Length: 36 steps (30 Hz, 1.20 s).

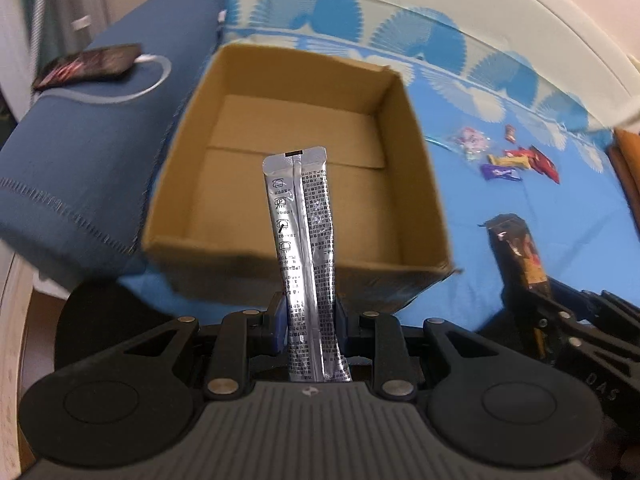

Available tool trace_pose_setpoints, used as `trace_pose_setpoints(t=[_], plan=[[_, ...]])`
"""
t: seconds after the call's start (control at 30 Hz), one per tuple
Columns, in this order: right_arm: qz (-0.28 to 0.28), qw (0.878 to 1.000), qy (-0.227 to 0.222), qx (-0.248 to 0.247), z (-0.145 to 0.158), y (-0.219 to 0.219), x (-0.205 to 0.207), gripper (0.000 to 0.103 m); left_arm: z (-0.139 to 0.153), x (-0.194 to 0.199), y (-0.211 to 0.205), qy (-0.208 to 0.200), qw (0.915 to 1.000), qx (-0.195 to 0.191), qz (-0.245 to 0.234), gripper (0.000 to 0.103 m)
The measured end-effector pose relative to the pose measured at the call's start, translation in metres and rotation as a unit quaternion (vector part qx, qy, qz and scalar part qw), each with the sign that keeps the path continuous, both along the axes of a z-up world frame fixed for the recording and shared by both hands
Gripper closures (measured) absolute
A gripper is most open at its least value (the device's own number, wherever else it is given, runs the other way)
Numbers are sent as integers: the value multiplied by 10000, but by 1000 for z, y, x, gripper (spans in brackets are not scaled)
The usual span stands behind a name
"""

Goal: Organize snacks
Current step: 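Carry the silver pack and biscuit bar over the cardboard box with both tools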

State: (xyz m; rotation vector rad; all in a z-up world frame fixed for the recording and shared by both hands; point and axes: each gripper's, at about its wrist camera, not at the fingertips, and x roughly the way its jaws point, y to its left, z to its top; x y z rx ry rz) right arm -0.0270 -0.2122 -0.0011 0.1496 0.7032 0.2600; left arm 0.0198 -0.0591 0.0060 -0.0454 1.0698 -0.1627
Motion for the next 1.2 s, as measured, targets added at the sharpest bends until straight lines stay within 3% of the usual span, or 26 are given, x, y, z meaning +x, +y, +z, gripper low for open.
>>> trace_pose_setpoints(t=[0.53, 1.2], plan=[[40, 9984, -211, -523, 13, 32, -28, 59, -7, -29, 16, -195, 9992, -357, -44, 76], [38, 9985, -143, -526, 12, 32, -24, 59, -8, -23, 18, -179, 9992, -351, -52, 76]])
